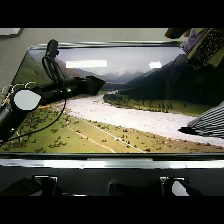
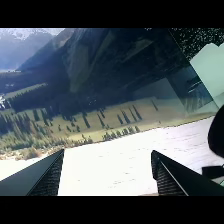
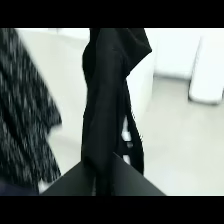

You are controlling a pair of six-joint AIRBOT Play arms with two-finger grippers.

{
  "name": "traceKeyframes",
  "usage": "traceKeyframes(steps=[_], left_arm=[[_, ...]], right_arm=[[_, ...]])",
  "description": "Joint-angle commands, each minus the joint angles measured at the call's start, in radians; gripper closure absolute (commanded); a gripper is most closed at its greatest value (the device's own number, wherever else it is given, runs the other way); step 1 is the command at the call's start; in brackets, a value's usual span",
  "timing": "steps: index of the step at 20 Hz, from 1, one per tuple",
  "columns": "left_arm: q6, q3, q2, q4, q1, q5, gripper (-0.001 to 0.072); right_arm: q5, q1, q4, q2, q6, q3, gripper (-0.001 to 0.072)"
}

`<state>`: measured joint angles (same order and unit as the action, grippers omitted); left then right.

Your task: Fold the clothes and pants, and hang the long-sleeved shirts on hangers.

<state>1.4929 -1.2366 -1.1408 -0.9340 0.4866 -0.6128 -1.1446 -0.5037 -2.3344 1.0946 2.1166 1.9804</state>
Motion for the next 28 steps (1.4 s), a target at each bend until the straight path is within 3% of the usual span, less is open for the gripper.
traceKeyframes(steps=[1, 10, 15, 18, 22, 28], left_arm=[[0.0, 0.0, -0.003, -0.001, -0.001, 0.001, 0.0113], [-0.001, 0.0, -0.011, -0.019, -0.001, 0.003, 0.0113], [-0.004, 0.0, -0.011, -0.069, 0.0, 0.003, 0.0112], [-0.004, 0.0, -0.011, -0.072, 0.0, 0.003, 0.0113], [-0.004, 0.0, -0.011, -0.072, 0.0, 0.003, 0.0112], [-0.004, 0.0, -0.011, -0.072, 0.0, 0.003, 0.0112]], right_arm=[[0.117, -0.035, 0.001, 0.007, 0.021, 0.035, 0.0682], [0.179, -0.036, -0.166, 0.086, 0.083, 0.035, 0.0682], [0.204, -0.048, -0.263, 0.105, 0.187, 0.035, 0.0682], [0.23, -0.189, -0.197, 0.108, 0.259, 0.035, 0.0682], [0.243, -0.375, 0.037, 0.105, 0.235, 0.035, 0.0682], [0.245, -0.482, 0.145, 0.109, 0.201, 0.035, 0.0681]])
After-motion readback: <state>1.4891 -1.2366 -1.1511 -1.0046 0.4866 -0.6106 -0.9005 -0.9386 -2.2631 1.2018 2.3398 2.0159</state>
